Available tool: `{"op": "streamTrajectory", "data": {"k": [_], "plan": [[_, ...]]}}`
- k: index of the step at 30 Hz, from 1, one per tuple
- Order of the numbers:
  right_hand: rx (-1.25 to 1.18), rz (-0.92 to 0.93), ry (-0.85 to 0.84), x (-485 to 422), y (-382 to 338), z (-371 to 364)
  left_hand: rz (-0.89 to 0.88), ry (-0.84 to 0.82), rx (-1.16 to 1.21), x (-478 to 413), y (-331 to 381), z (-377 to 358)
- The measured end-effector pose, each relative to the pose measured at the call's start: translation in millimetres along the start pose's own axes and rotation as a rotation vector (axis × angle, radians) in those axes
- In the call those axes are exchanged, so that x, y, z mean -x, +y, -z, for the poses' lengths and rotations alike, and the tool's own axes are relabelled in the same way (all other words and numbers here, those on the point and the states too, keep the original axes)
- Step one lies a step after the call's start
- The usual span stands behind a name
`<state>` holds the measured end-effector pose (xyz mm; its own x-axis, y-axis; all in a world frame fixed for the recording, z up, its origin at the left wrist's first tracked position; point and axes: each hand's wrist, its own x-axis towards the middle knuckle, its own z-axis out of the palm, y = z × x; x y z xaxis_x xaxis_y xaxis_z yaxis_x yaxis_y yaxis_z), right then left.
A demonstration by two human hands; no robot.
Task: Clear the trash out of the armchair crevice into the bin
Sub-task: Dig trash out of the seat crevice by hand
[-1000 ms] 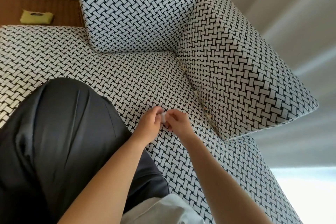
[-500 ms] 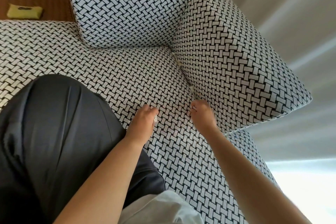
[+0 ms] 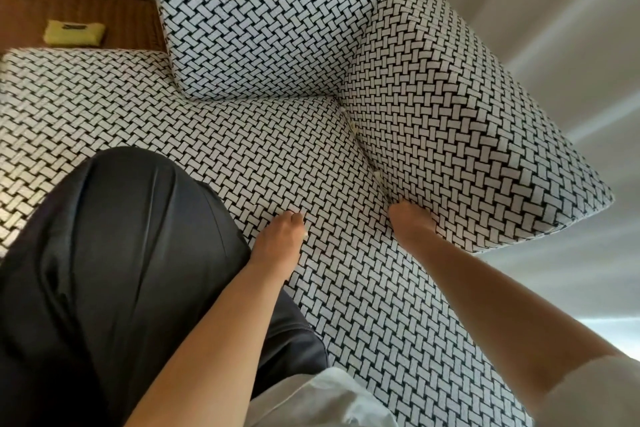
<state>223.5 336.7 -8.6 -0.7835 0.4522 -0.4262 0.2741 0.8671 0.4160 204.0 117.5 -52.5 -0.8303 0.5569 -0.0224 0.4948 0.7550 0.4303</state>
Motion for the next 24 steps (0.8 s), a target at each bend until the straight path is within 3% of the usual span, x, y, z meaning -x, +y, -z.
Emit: {"op": "streamTrajectory", "data": {"k": [5, 10, 14, 19, 24], "plan": [[-0.228, -0.073, 0.096, 0.2, 0.6, -7.4, 0.256, 0.057, 0.4, -4.2, 1.4, 6.9], [-1.058, -0.052, 0.22, 12.6, 3.4, 6.8, 0.419, -0.205, 0.998, -7.7, 7.4, 9.6], [-1.485, 0.1, 0.066, 39.4, -23.2, 19.4, 0.537, -0.354, 1.269, -9.9, 9.5, 13.0], [-1.574, 0.278, -0.004, 57.2, -68.4, 26.5, 0.588, -0.482, 1.622, -10.7, 11.9, 22.2], [-1.365, 0.271, 0.106, 55.6, -94.6, 17.0, 0.572, -0.474, 1.605, -10.9, 10.9, 21.5]]}}
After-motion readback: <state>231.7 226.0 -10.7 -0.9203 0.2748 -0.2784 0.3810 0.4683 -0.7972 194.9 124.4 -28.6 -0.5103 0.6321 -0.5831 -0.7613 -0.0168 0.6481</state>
